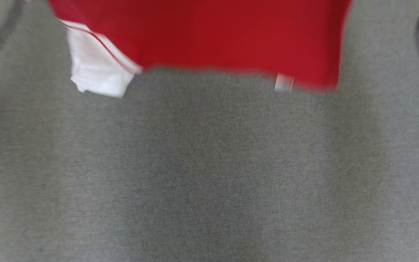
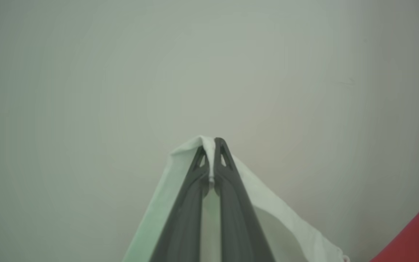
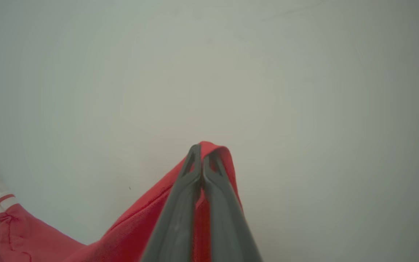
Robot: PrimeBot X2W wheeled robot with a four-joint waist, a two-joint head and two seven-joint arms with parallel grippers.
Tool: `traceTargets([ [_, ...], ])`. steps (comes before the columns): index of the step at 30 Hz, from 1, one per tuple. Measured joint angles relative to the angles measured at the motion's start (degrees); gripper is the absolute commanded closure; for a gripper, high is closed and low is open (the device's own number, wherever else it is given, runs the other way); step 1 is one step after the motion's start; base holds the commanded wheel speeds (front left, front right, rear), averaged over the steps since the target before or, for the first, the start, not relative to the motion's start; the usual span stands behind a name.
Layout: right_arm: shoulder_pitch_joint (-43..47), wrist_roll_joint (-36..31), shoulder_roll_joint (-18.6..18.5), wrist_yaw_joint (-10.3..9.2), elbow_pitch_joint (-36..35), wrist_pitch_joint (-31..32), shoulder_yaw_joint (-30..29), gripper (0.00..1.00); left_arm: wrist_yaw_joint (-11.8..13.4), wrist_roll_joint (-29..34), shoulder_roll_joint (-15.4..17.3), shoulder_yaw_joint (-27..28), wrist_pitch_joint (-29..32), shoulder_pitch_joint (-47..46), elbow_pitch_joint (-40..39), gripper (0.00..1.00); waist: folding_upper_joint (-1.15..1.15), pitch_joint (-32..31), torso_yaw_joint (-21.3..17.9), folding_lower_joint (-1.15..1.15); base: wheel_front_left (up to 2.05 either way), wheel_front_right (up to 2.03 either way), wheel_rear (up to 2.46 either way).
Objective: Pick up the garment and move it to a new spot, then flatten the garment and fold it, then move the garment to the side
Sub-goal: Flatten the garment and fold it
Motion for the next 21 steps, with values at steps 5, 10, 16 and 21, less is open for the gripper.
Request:
traceTargets([
  [5, -14.05, 1.46, -1.86, 0.00, 7.08, 1.42, -0.58, 1.00, -0.01, 1.93, -2.69, -2.53, -0.24, -15.06, 7.26, 1.00, 0.00, 5.42, -0.58, 0.00, 0.00, 0.00, 0.00],
  [10, -25.22, 0.22, -3.78, 0.00, 12.96, 1.47, 1.01, 1.00, -0.01, 1.92, -4.70, -3.93, -2.60, -25.70, 14.86, 1.00, 0.00, 9.51, -0.79, -0.01, 0.00, 0.00, 0.00],
  [16, -31.64, -0.68, -4.45, 0.00, 18.07, 0.93, 3.69, 1.00, -0.01, 1.70, -6.70, -5.80, -5.01, -32.84, 20.56, 1.00, 0.00, 11.72, -0.68, -0.01, 0.00, 0.00, 0.00],
  [21, -35.56, -0.99, -5.46, 0.00, 21.92, -0.12, 6.62, 1.00, -0.01, 0.22, -7.81, -8.68, -6.60, -36.72, 24.20, 1.00, -0.01, 12.15, -0.27, -0.03, 0.00, 0.00, 0.00],
])
